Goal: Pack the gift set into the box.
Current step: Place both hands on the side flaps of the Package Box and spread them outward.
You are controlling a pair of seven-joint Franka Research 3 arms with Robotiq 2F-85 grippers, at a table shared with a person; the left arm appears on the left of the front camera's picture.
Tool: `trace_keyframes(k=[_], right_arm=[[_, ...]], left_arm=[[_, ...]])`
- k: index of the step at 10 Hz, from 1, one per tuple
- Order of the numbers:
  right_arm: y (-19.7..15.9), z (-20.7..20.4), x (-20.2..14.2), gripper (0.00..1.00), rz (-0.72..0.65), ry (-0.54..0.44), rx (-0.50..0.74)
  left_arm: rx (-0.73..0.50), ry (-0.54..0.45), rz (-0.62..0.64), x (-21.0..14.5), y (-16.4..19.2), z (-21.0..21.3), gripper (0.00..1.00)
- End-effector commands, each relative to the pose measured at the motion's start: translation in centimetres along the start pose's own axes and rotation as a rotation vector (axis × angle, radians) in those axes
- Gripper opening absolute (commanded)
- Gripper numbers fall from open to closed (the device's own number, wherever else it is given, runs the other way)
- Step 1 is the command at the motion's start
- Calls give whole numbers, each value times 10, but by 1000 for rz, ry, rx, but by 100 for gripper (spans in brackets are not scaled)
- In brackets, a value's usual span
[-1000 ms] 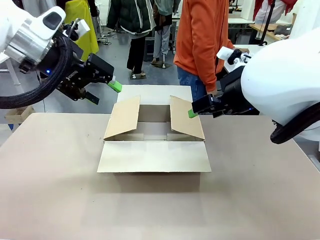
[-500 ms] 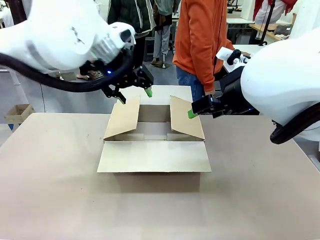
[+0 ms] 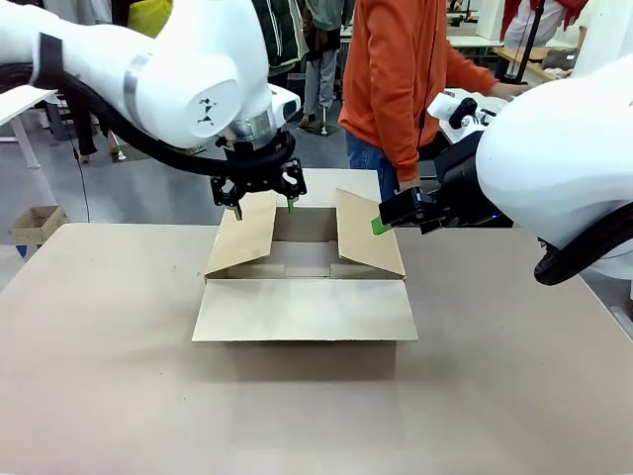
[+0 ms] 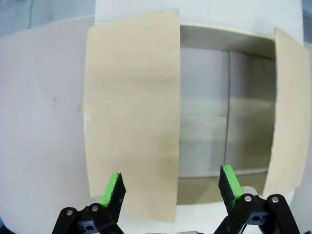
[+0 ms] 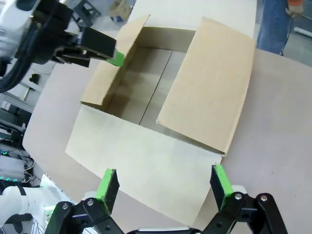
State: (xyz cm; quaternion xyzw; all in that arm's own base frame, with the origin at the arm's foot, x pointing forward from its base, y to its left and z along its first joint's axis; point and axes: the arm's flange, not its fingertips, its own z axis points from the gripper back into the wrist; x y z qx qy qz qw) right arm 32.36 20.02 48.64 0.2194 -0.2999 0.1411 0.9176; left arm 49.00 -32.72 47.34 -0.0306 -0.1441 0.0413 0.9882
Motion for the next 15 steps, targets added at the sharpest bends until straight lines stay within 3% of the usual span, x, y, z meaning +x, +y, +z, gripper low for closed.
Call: trace_keyframes(k=[1,4,8,13,15], right_arm=[[0,1,1,100,19,6,-7],[0,1,1,100,19,6,-7],[0,1,1,100,19,6,-7],[0,1,1,100,19,6,-7],[0,1,1,100,19,6,-7]], left_arm=[[83,-6,35,13,-26,-11,100],[227,-125,44,20,-23,-44,100],[282,-141,-68,18,-21,-60,100],[363,-72,-81,22,-1,-57,100],[349,-119,-75,24,6,-46,100]])
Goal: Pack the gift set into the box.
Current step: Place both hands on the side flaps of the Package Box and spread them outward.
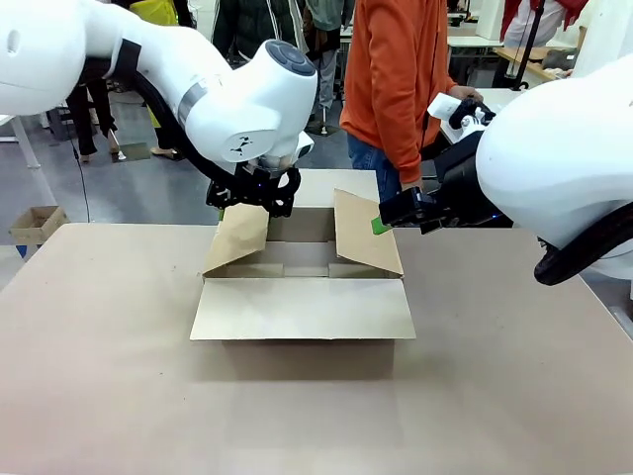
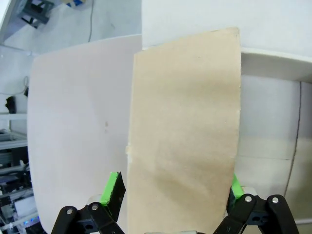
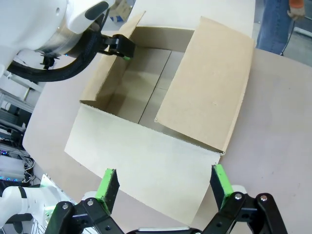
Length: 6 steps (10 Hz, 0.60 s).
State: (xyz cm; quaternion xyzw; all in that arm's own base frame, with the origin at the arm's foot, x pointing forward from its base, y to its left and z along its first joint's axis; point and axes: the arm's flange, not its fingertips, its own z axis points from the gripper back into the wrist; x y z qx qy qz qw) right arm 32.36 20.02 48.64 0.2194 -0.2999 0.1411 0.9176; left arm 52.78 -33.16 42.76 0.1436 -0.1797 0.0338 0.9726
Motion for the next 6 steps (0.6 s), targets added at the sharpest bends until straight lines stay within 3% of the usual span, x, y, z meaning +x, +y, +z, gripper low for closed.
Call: trace_keyframes(k=[1,4,6], right_arm=[[0,1,1,100,19,6,-7],[0,1,1,100,19,6,-7],[0,1,1,100,19,6,-7]], left_arm=[[13,-52,3,1,19,11,100],[16,-89,59,0,57,26,100],[-2,-59,127,3,85,18,100]])
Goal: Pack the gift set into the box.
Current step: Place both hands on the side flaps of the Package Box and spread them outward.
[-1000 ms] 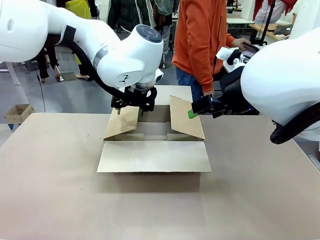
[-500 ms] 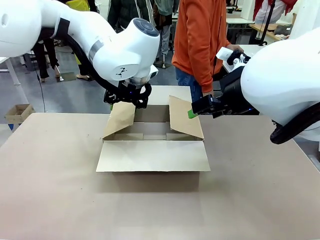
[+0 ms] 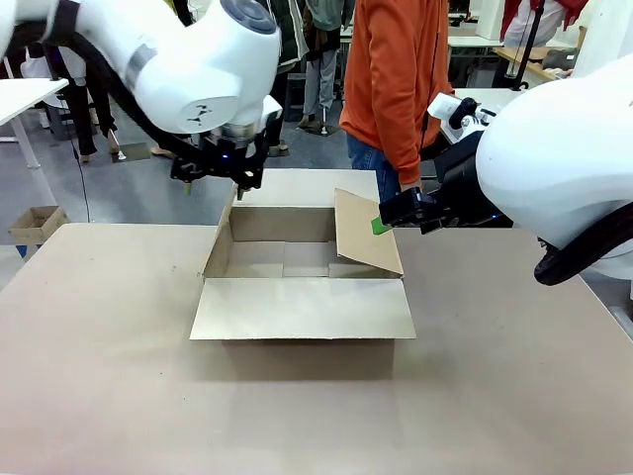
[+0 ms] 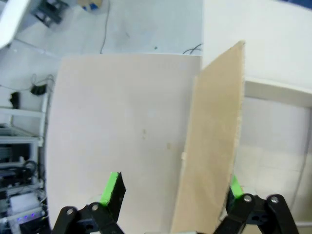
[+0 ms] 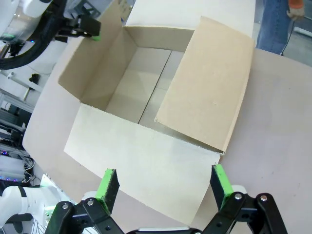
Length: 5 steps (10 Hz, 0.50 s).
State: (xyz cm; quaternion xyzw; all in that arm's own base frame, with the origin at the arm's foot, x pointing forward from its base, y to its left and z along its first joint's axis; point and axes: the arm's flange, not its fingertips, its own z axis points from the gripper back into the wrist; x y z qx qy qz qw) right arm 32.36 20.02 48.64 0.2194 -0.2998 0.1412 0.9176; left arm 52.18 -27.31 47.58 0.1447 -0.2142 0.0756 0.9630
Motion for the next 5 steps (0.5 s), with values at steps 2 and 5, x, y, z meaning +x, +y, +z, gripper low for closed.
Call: trace_keyframes(k=[2,5], right_arm=[[0,1,1,100,19,5,-7],[0,1,1,100,19,5,-7]], left_arm=[[-88,46,121,-8,54,-20,100],[-266,143,189,-17,98,-47,100]])
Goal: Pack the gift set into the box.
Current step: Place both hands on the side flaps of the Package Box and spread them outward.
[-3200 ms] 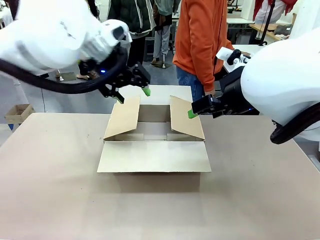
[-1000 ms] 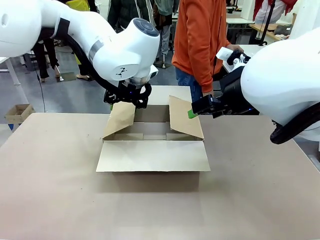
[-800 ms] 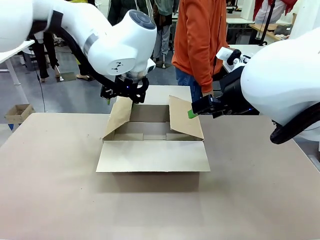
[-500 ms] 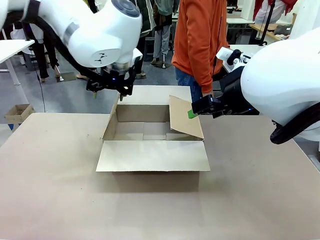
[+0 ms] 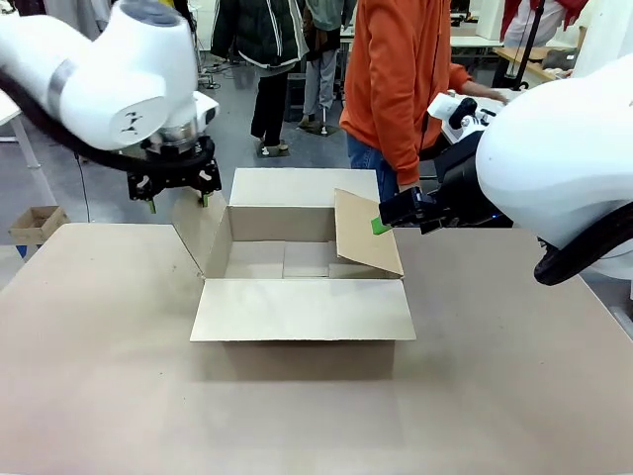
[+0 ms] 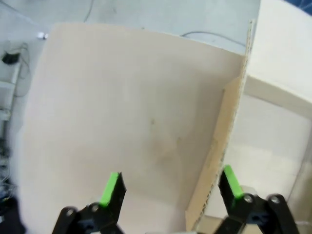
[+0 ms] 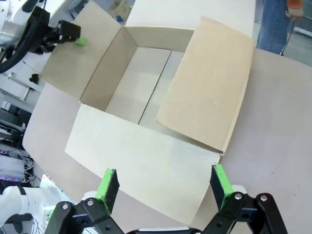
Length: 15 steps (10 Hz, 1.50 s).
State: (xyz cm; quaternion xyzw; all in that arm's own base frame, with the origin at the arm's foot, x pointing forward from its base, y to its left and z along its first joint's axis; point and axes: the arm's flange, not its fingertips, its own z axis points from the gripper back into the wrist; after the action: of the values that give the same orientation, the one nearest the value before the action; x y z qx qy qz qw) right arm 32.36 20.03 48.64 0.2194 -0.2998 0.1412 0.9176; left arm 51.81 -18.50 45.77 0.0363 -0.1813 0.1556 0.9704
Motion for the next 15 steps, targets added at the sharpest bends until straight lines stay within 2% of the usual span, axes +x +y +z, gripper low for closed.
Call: trace_keyframes(k=[1,3,4,7,8,9,10,11,12,13,14,15], right_arm=[[0,1,1,100,19,5,-7],[0,1,1,100,19,5,-7],[0,1,1,100,19,5,-7],[0,0,0,100,0,0,0],[20,-8,39,100,0,147,-113],[41,-9,73,100,-5,226,-181],[58,-14,99,100,-25,355,-203],[68,-27,114,100,-69,458,-284],[74,-42,118,100,-73,490,-315],[66,-36,104,100,-55,296,-292],[45,-26,94,100,-66,392,-330],[57,-32,108,100,-68,398,-324]], left_arm=[[-161,90,19,-9,37,-15,100],[-406,208,91,-7,66,-42,100],[-155,68,51,-1,32,-21,100],[-155,68,51,-1,32,-21,100],[-155,68,51,-1,32,-21,100],[-155,68,51,-1,32,-21,100],[-155,68,51,-1,32,-21,100],[-155,68,51,-1,32,-21,100],[-155,68,51,-1,32,-21,100],[-155,68,51,-1,32,-21,100],[-155,68,51,-1,32,-21,100],[-155,68,51,-1,32,-21,100]])
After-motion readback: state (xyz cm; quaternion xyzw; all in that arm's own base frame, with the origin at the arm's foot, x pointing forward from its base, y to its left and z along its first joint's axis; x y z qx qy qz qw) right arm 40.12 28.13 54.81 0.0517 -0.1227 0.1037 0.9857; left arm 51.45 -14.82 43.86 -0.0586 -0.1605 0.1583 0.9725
